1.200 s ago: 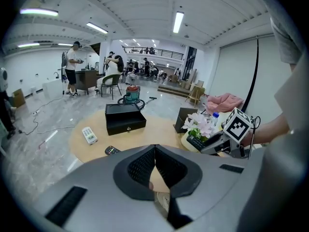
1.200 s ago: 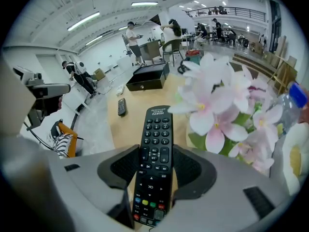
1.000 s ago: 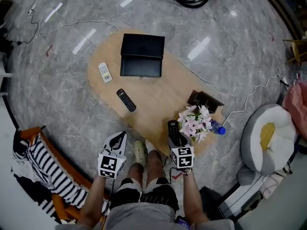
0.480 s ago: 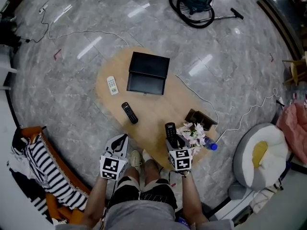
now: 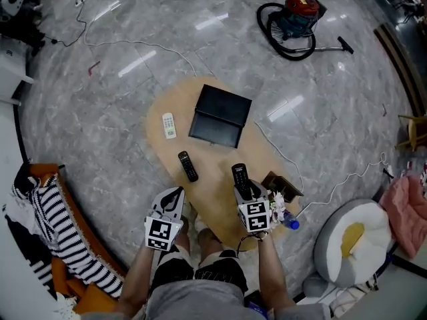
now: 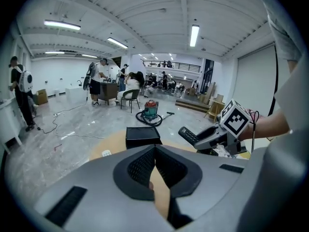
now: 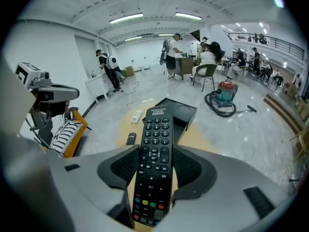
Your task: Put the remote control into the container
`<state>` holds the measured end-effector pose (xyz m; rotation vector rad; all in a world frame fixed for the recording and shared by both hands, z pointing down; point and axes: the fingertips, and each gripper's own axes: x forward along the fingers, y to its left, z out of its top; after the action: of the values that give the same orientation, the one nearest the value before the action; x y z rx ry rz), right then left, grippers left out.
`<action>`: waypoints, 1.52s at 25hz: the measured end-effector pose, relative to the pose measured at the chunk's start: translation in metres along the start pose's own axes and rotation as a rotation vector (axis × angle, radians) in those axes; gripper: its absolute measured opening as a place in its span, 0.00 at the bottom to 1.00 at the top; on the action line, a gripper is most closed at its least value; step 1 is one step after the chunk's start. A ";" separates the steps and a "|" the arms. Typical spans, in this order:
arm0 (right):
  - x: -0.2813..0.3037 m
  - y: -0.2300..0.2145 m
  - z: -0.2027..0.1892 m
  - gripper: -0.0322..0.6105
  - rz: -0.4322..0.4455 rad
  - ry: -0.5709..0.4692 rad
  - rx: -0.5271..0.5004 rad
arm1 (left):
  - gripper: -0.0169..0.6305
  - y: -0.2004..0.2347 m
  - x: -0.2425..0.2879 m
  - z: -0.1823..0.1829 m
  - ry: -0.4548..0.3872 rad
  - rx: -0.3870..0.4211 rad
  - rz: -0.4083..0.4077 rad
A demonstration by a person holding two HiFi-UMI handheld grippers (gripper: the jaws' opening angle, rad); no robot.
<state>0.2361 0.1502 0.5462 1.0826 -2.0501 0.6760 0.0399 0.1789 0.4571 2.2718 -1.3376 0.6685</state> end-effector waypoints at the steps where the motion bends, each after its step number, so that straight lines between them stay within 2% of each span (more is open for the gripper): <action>1: 0.005 -0.001 0.010 0.40 0.000 -0.006 -0.025 | 0.04 0.005 0.000 0.001 -0.004 -0.005 0.008; 10: 0.046 0.001 0.090 0.40 0.019 -0.030 -0.257 | 0.04 0.053 -0.004 0.007 -0.032 -0.058 0.055; 20: 0.122 0.009 0.122 0.40 0.068 0.044 -0.408 | 0.04 0.116 -0.001 -0.006 0.001 -0.096 0.086; 27: 0.184 0.011 0.125 0.40 0.105 0.106 -0.478 | 0.04 0.152 0.023 -0.016 0.043 -0.107 0.070; 38: 0.258 0.006 0.098 0.40 0.164 0.240 -0.548 | 0.04 0.185 0.060 -0.024 0.076 -0.121 0.037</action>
<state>0.0953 -0.0404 0.6877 0.4978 -1.9579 0.2711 -0.1029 0.0685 0.5320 2.1109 -1.3496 0.6611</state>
